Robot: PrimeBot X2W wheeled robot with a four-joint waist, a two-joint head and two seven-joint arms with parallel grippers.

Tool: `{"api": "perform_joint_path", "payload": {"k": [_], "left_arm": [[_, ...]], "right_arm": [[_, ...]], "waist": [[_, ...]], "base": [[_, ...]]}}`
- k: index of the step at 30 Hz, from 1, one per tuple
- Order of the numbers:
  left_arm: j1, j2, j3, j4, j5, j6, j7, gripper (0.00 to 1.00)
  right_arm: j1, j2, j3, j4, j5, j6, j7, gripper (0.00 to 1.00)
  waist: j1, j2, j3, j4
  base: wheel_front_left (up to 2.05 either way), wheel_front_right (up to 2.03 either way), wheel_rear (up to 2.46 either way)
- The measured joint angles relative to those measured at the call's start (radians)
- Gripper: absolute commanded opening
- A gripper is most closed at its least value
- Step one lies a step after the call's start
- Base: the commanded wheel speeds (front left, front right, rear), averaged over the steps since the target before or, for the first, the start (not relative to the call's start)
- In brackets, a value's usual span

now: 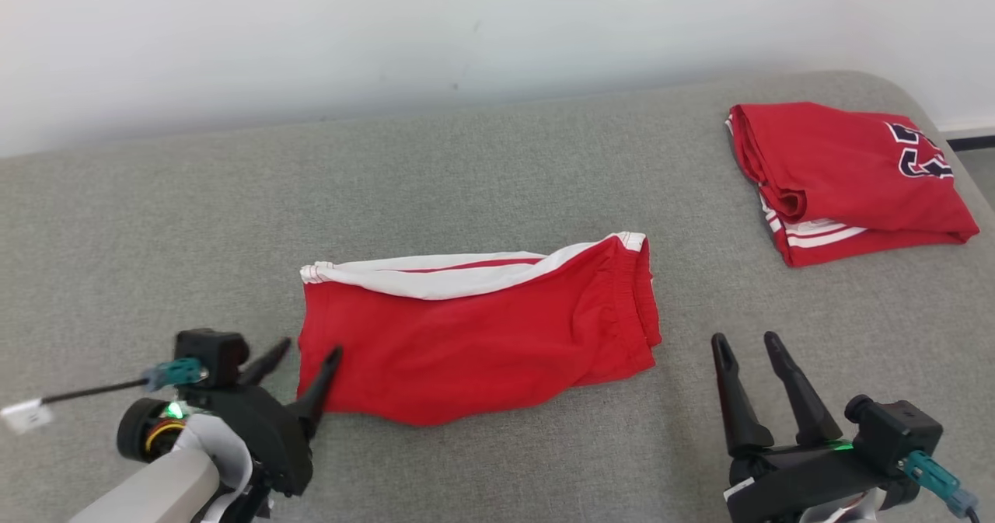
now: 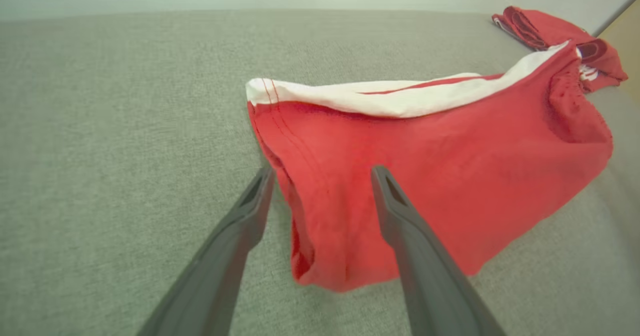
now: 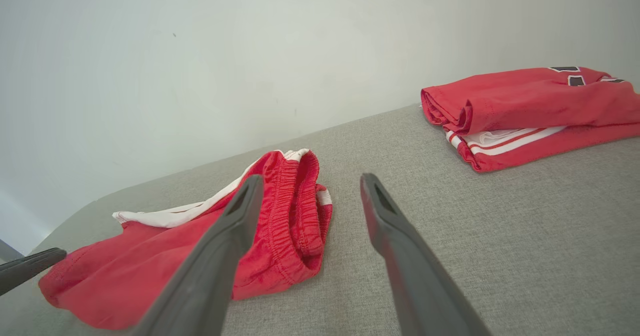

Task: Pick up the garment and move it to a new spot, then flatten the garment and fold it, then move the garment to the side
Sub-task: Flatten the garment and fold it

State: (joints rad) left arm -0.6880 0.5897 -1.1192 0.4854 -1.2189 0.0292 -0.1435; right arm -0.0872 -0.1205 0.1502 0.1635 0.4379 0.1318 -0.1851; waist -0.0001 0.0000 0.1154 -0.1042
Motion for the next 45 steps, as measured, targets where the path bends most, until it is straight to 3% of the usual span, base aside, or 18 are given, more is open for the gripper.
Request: {"api": "perform_joint_path", "payload": {"k": [7,12,16,24,30,37,45], "left_arm": [[0.039,-0.006,0.097,0.011,0.068,0.056,-0.114,1.00],[0.109,-0.030,0.339,-0.091,0.237,0.092,-0.119,1.00],[0.236,-0.078,0.547,-0.182,0.389,0.097,-0.119,1.00],[0.434,-0.213,0.821,-0.306,0.643,0.066,-0.119,1.00],[0.549,-0.278,0.910,-0.352,0.782,0.041,-0.119,1.00],[0.645,-0.348,0.989,-0.392,0.866,0.013,-0.119,1.00],[0.711,-0.390,1.034,-0.370,0.935,-0.030,-0.119,1.00]], "right_arm": [[0.007,-0.005,-0.030,-0.022,-0.009,0.000,0.001,1.00],[0.007,-0.003,-0.047,-0.031,-0.016,0.000,0.000,1.00],[0.006,0.000,-0.057,-0.027,-0.016,0.000,0.000,1.00],[0.009,-0.003,-0.069,-0.019,-0.036,0.000,-0.010,1.00],[0.030,-0.002,-0.076,-0.019,-0.052,0.000,-0.018,1.00],[0.057,0.003,-0.085,-0.022,-0.070,0.000,-0.028,1.00],[0.091,0.009,-0.089,-0.013,-0.079,0.000,-0.035,1.00]], "waist": [[0.0001,0.0001,-0.018,0.032],[0.0001,0.0001,-0.034,0.063],[0.0001,0.0001,-0.050,0.082],[0.0001,0.0000,-0.076,0.104],[0.0001,0.0001,-0.087,0.109],[0.0001,0.0000,-0.091,0.112],[0.0001,0.0000,-0.103,0.119]], "base": [[0.00,0.00,0.00],[0.00,0.00,0.00],[0.00,0.00,0.00],[0.00,0.00,0.00],[0.00,0.00,0.00],[0.00,0.00,0.00],[0.00,0.00,0.00]]}}
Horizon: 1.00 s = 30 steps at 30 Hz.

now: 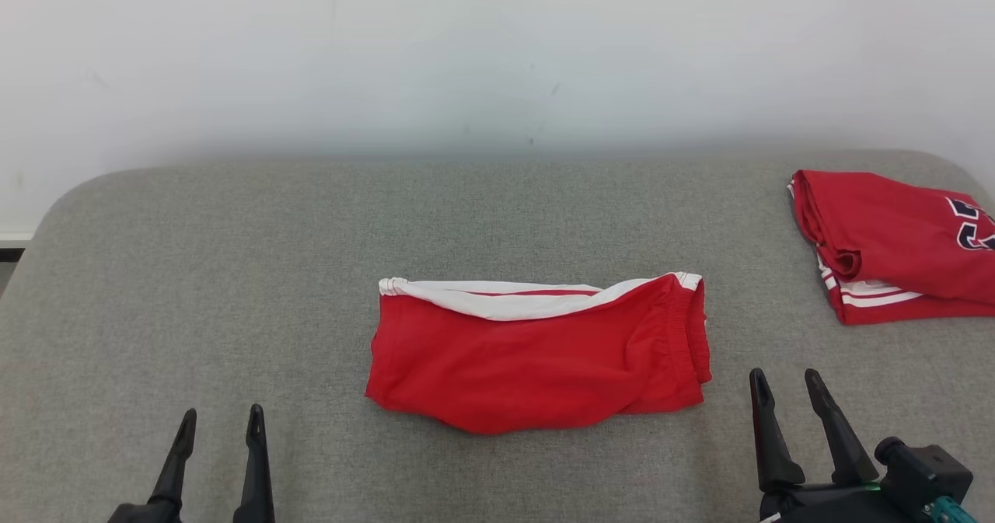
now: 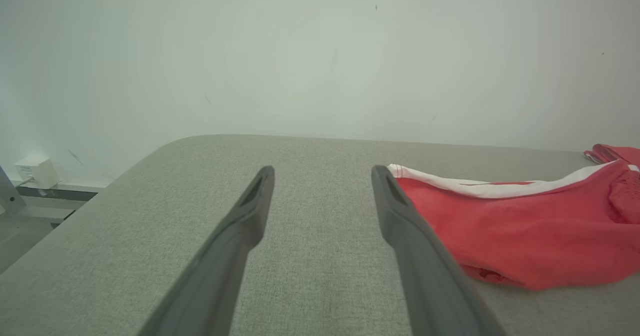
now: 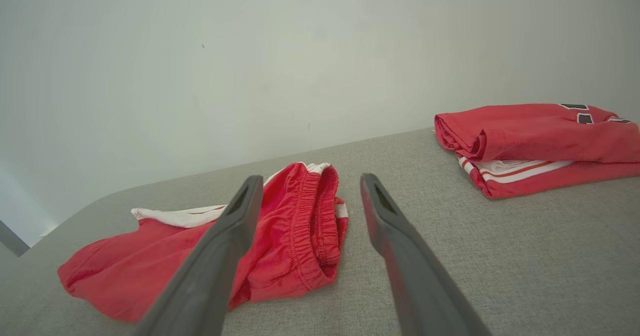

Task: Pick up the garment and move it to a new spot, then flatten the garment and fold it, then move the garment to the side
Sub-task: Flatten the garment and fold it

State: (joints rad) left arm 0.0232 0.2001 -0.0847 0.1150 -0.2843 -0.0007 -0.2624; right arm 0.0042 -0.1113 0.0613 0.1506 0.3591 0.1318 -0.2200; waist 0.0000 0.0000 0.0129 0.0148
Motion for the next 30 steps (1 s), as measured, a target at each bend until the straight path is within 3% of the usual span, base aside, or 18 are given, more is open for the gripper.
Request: {"api": "perform_joint_path", "payload": {"k": [9,21,30], "left_arm": [[0.036,-0.061,0.052,0.018,0.050,-0.036,0.000,1.00],[0.036,-0.093,0.089,0.031,0.106,-0.075,0.000,1.00],[0.032,-0.116,0.088,0.033,0.124,-0.089,0.000,1.00]], "right_arm": [[0.037,0.007,-0.004,0.014,0.000,0.000,-0.006,1.00],[0.037,0.011,-0.003,0.029,-0.007,0.000,-0.009,1.00],[-0.027,-0.034,0.031,0.060,-0.026,0.000,0.006,1.00]], "waist": [[0.0000,0.0001,-0.016,0.003],[0.0001,0.0000,-0.016,0.003],[0.0001,0.0000,0.001,0.011]], "base": [[0.00,0.00,0.00],[0.00,0.00,0.00],[0.00,0.00,0.00]]}}
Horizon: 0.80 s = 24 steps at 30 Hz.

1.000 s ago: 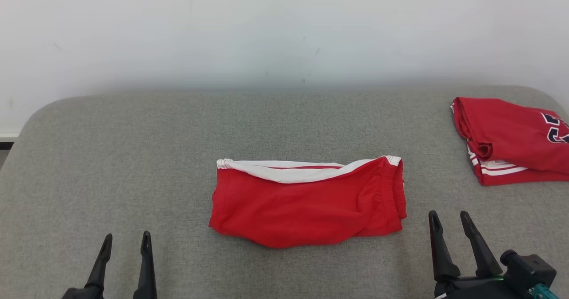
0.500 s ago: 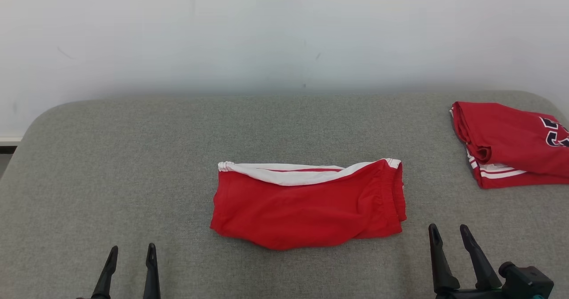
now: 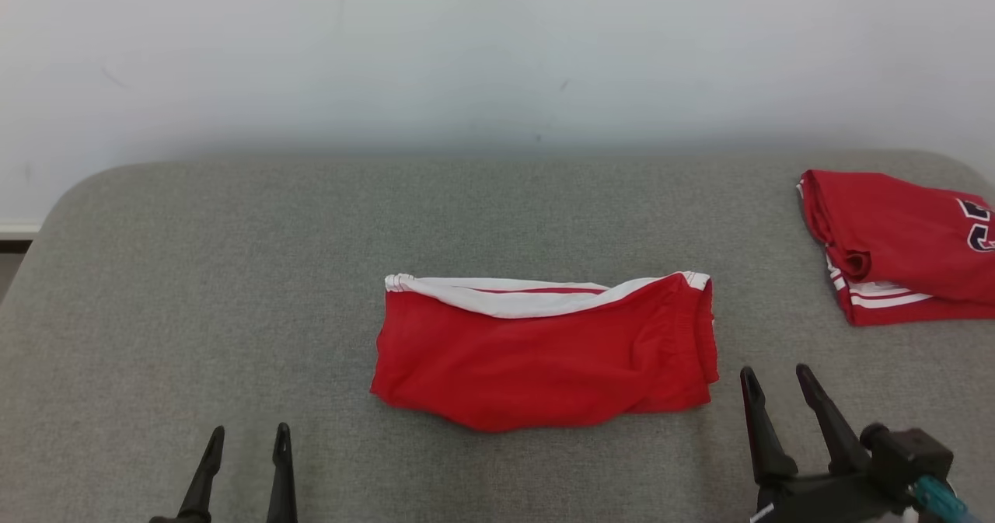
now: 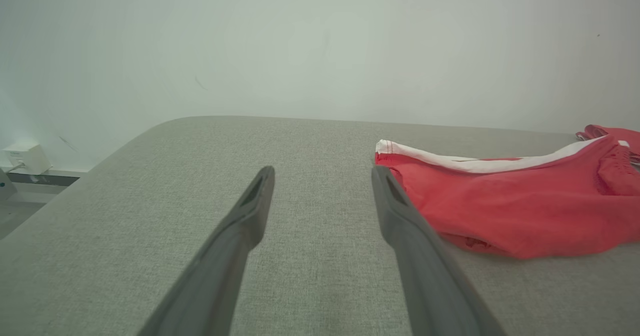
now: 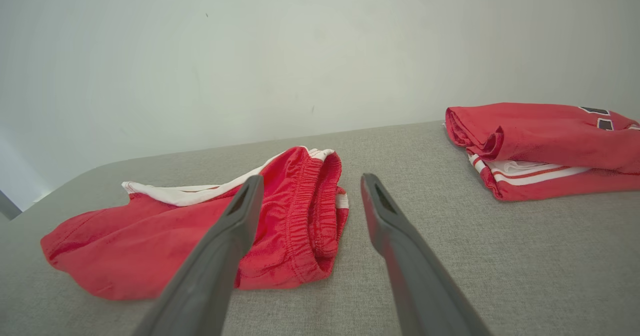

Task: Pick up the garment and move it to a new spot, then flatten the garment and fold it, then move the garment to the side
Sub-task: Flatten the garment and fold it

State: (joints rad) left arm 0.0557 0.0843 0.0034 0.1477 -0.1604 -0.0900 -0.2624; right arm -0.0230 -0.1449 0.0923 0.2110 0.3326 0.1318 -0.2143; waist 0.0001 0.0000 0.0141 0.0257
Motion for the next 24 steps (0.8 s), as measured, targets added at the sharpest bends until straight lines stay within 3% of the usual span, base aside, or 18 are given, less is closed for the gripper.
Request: {"api": "perform_joint_path", "payload": {"k": [8,14,24], "left_arm": [[-0.035,-0.018,-0.035,0.006,0.008,-0.015,0.000,1.00],[-0.064,-0.025,-0.054,0.022,0.007,-0.021,0.000,1.00],[-0.102,-0.031,-0.060,0.037,0.000,-0.025,0.000,1.00]], "right_arm": [[-0.163,-0.023,-0.004,0.118,-0.042,0.000,0.061,1.00],[-0.291,-0.030,-0.021,0.274,-0.058,0.000,0.099,1.00],[-0.392,-0.008,-0.073,0.530,-0.079,0.000,0.077,1.00]], "waist": [[0.0000,0.0000,0.044,0.037],[0.0001,0.0001,0.080,0.076],[0.0001,0.0001,0.128,0.127]], "base": [[0.00,0.00,0.00],[0.00,0.00,0.00],[0.00,0.00,0.00]]}}
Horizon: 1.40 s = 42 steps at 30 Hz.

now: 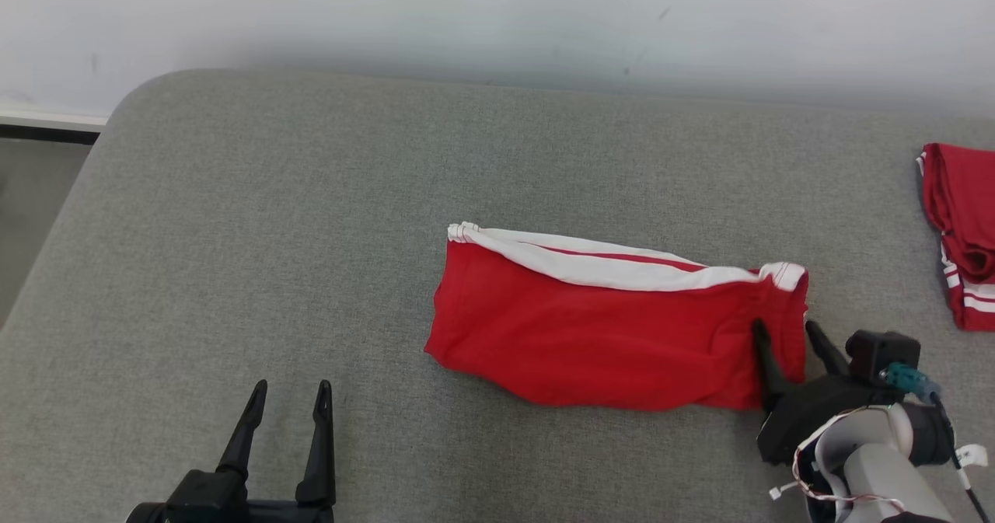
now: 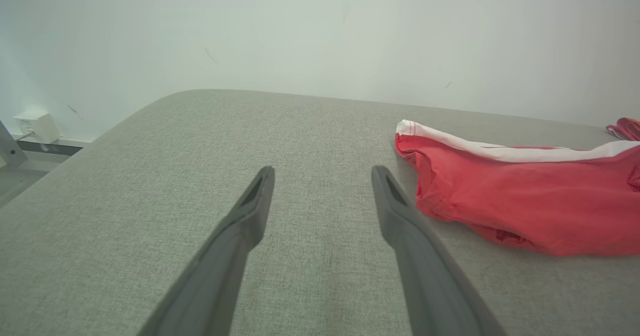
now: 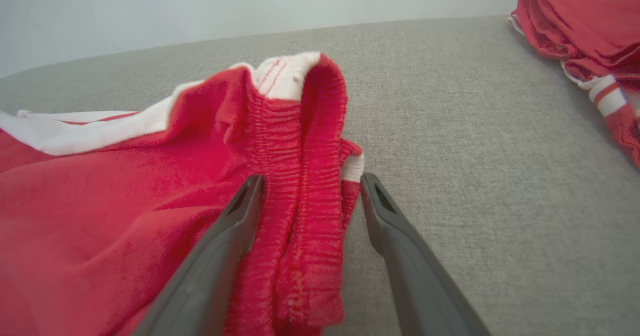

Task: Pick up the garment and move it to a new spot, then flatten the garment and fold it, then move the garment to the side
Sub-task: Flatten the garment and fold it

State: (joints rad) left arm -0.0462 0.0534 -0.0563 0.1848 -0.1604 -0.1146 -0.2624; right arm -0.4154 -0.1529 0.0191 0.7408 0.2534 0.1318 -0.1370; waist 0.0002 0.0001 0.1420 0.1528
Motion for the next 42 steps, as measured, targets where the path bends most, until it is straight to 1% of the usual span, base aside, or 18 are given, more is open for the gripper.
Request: {"api": "perform_joint_path", "payload": {"k": [4,9,10,11,12,13,14,16,18,23,27,30,32,34,38,42], "left_arm": [[-0.002,-0.001,0.007,0.004,-0.004,0.000,0.000,1.00],[-0.018,-0.002,0.007,0.011,-0.009,0.000,0.000,1.00],[-0.022,-0.002,0.007,0.011,-0.010,0.000,0.000,1.00],[-0.024,-0.002,0.007,0.012,-0.010,0.000,0.000,1.00],[-0.026,-0.002,0.007,0.014,-0.010,0.000,0.000,1.00],[-0.029,-0.002,0.007,0.016,-0.010,0.000,0.000,1.00],[-0.031,-0.002,0.007,0.018,-0.010,-0.001,0.000,1.00],[-0.033,-0.002,0.008,0.020,-0.009,-0.001,0.000,1.00],[-0.032,-0.002,0.012,0.022,-0.009,-0.001,0.000,1.00],[-0.019,-0.002,0.019,0.026,-0.010,-0.002,0.000,1.00],[-0.016,-0.002,0.021,0.026,-0.013,-0.006,0.000,1.00],[-0.014,-0.002,0.022,0.026,-0.015,-0.006,0.000,1.00],[-0.011,-0.002,0.023,0.026,-0.016,-0.008,0.000,1.00],[-0.002,-0.002,0.026,0.026,-0.018,-0.008,0.000,1.00],[0.007,-0.002,0.025,0.028,-0.023,-0.008,0.000,1.00],[0.007,-0.002,0.015,0.029,-0.029,-0.003,0.000,1.00]], "right_arm": [[-0.005,0.016,-0.004,0.070,0.000,0.000,-0.001,1.00],[-0.037,0.036,0.009,0.118,0.014,0.000,-0.019,1.00],[-0.045,0.040,0.013,0.124,0.026,0.000,-0.023,0.91],[-0.054,0.044,0.020,0.133,0.039,0.000,-0.024,0.41],[-0.063,0.047,0.028,0.141,0.048,0.000,-0.027,0.18],[-0.071,0.048,0.035,0.149,0.055,0.000,-0.029,0.18],[-0.078,0.047,0.042,0.155,0.062,0.000,-0.031,0.00],[-0.084,0.040,0.057,0.167,0.074,0.000,-0.037,0.00],[-0.092,0.016,0.068,0.177,0.081,0.000,-0.040,0.00],[-0.094,-0.101,0.092,0.180,0.114,0.000,-0.038,0.00],[-0.075,-0.202,0.112,0.165,0.142,0.000,-0.017,0.00],[-0.061,-0.264,0.129,0.147,0.169,0.000,0.016,0.00],[-0.054,-0.283,0.146,0.133,0.199,0.000,0.056,0.00],[-0.053,-0.287,0.171,0.100,0.234,0.000,0.100,0.00],[-0.054,-0.290,0.235,0.005,0.325,0.000,0.219,0.00],[-0.053,-0.297,0.266,-0.114,0.449,0.000,0.342,0.00]], "waist": [[0.0000,0.0000,0.011,0.000],[-0.0002,-0.0001,0.019,-0.009],[-0.0002,0.0000,0.021,-0.010],[-0.0001,0.0000,0.023,-0.012],[-0.0002,0.0000,0.023,-0.013],[-0.0001,0.0000,0.023,-0.014],[-0.0002,0.0000,0.022,-0.015],[-0.0002,0.0000,0.017,-0.017],[-0.0001,0.0000,0.010,-0.021],[-0.0001,0.0000,-0.007,-0.032],[-0.0002,0.0000,-0.020,-0.040],[-0.0002,0.0000,-0.028,-0.046],[-0.0002,0.0000,-0.034,-0.050],[-0.0002,0.0000,-0.040,-0.057],[-0.0002,-0.0001,-0.051,-0.075],[-0.0002,-0.0001,-0.063,-0.088]], "base": [[0.00,0.00,0.00],[0.00,0.00,0.00],[0.00,0.00,0.00],[0.00,0.00,0.00],[0.00,0.00,0.00],[0.00,0.00,0.00],[0.00,0.00,0.00],[0.00,0.00,0.00],[0.00,0.00,0.00],[0.00,0.00,0.00],[0.00,0.00,0.00],[0.00,0.00,0.00],[0.00,0.00,0.00],[0.00,0.00,0.00],[0.00,0.00,0.00],[0.00,0.00,0.00]]}}
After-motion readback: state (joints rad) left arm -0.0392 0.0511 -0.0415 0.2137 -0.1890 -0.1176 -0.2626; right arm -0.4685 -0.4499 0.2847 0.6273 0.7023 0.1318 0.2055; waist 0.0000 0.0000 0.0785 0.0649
